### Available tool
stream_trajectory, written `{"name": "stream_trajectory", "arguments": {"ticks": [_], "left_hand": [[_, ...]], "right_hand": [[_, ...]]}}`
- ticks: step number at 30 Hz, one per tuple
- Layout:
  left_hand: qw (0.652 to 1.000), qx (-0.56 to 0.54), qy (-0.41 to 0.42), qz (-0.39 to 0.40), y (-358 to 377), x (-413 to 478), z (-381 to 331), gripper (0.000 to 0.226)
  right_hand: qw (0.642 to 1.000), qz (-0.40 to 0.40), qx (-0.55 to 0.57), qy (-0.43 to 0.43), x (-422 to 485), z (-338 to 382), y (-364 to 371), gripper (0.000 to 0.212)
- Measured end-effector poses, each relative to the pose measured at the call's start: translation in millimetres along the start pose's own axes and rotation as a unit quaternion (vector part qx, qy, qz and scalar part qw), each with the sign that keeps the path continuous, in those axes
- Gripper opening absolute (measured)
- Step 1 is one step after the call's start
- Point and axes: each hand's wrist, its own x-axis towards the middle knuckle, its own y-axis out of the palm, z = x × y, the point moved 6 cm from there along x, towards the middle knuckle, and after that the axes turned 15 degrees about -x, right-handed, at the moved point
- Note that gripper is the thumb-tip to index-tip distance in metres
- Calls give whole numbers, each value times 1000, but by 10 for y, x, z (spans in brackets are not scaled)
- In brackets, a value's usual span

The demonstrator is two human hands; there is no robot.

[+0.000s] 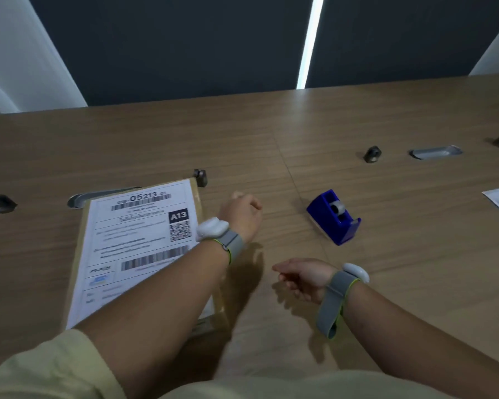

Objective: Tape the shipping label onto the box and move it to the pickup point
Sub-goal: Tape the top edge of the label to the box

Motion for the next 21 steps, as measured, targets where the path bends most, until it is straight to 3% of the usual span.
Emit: {"name": "stream_trajectory", "arguments": {"ticks": [3,7,10,12,17,21], "left_hand": [[997,27,19,64,522,12,-223,23],[989,49,4,141,1110,108,-423,49],[983,60,-11,174,1464,209,-528,71],[980,52,-13,192,1706,273,-616,89],[980,68,-2,187,2083,403,-676,123],[985,93,25,143,2198,511,-709,129]], "right_hand": [[997,-42,49,35,-18,-151,-630,33],[975,-189,115,-20,-13,-209,-1576,27],[957,-289,35,-20,29,-241,-2154,15],[949,-313,-21,-28,93,-189,-2449,15],[961,-236,-140,-40,305,-4,-2627,30],[982,-129,-139,-12,512,-46,-2562,24]]}}
